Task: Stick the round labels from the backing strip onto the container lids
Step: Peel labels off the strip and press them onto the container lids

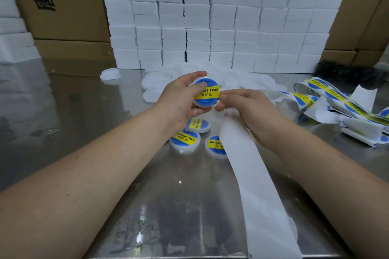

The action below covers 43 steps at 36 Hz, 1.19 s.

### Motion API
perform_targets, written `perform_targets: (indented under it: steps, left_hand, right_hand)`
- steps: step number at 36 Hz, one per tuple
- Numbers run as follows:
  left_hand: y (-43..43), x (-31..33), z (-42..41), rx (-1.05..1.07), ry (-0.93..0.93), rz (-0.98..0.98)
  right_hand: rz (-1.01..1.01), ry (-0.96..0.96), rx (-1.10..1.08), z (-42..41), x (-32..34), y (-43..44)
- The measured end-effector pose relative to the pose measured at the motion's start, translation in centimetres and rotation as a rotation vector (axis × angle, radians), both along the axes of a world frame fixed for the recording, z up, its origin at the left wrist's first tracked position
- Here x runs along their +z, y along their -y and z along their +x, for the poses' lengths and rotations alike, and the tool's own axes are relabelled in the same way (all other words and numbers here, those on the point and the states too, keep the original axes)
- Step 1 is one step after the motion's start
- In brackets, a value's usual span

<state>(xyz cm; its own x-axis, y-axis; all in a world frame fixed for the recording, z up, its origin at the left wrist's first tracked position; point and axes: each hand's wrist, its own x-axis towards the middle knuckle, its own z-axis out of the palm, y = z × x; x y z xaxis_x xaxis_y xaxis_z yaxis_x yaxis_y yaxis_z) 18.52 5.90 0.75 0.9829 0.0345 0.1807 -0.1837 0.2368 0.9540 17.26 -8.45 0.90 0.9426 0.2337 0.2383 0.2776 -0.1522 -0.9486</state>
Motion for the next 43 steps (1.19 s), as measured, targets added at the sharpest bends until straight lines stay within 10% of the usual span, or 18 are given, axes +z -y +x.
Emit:
perform_targets:
  steps: [43]
  left_hand:
    - [1.2, -0.1, -1.3, 0.18, 0.223, 0.411]
  right_hand:
    - [-0.136, 0.125, -0.188, 0.5, -0.5, 0.3]
